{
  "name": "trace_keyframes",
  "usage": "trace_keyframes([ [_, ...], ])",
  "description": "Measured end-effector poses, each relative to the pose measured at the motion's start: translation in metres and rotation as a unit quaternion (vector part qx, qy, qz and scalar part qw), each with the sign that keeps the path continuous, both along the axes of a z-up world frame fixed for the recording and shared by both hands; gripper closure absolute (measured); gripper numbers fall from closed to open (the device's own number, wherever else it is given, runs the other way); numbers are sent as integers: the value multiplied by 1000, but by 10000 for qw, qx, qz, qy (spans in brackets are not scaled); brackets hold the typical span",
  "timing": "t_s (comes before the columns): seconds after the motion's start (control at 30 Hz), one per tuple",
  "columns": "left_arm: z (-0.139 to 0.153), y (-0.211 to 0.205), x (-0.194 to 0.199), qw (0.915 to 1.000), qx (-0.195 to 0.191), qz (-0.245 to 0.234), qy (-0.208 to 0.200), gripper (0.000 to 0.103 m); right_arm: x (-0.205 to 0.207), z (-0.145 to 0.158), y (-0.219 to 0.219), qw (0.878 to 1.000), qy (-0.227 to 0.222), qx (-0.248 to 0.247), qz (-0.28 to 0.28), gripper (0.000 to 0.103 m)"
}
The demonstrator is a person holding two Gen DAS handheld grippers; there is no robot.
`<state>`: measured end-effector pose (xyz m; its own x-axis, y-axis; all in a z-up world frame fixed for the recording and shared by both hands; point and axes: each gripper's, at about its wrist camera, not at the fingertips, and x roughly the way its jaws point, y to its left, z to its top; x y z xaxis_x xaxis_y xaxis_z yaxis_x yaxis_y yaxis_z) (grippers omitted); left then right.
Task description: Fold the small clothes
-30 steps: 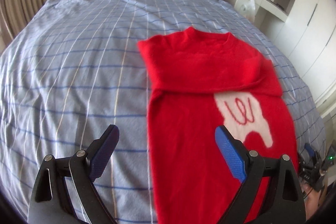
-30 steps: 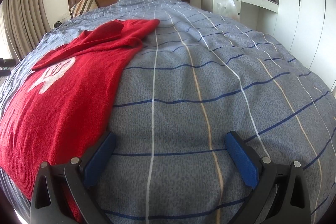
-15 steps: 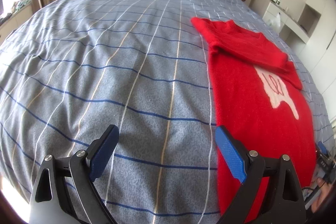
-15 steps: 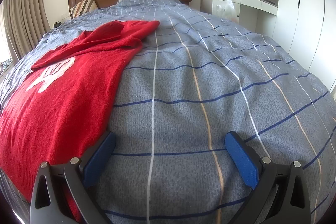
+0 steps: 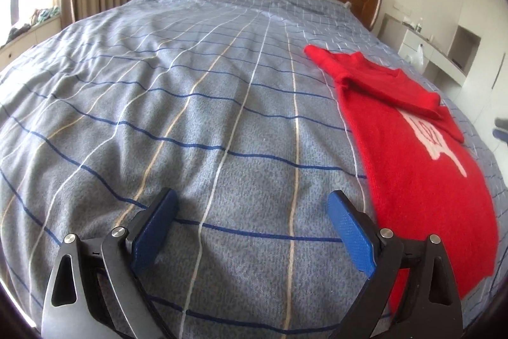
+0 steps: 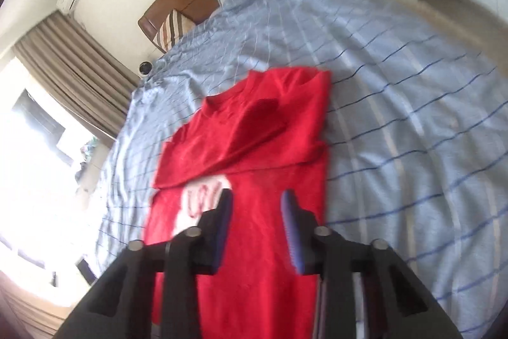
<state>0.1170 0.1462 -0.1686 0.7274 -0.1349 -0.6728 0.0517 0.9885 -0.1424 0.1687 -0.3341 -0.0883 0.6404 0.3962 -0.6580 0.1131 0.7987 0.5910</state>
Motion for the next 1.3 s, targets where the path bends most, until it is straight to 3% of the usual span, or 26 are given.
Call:
trace_keyframes([
  [0.07, 0, -3, 0, 9999, 133, -49, -37, 5, 45, -17, 2, 9979, 355, 537, -48, 82],
  [0.13, 0, -1, 0, 9999, 86, -108, -60, 4, 81, -37, 7, 9952, 610, 748, -151, 82],
  [0.3, -4, 1, 1, 9998, 54, -178, -111, 2, 118, -82, 3, 9822, 1005, 1332, -866, 82],
  [0.4, -6, -3, 2, 9997, 124, -194, -122, 1, 127, -96, 4, 9804, 1102, 1255, -1045, 82],
  [0.47, -6, -4, 2, 9996, 151, -192, -129, 1, 127, -99, 4, 9819, 989, 1241, -1031, 95],
  [0.53, -6, -4, 2, 9996, 139, -193, -127, 1, 123, -91, 6, 9865, 798, 1066, -954, 98],
  [0.7, -7, -8, 3, 9995, 217, -165, -150, 1, 82, -63, 9, 9907, 540, 559, -1120, 93],
  [0.8, -7, -9, 1, 9994, 262, -167, -158, 1, 69, -63, 4, 9892, 642, 369, -1268, 71],
  [0.9, -7, -8, 0, 9994, 252, -174, -153, 1, 41, -49, -2, 9913, 379, 93, -1255, 66],
  [1.03, -6, -8, 0, 9994, 263, -163, -135, 1, -12, -29, 3, 9934, 40, -715, -892, 52],
  [1.2, -1, -8, -8, 9995, 242, -192, 30, 1, -103, -18, 24, 9764, -466, -2046, -520, 34],
  [1.3, 6, -12, -19, 9991, 177, -357, 143, 1, -153, -31, 29, 9722, -357, -2283, -370, 34],
])
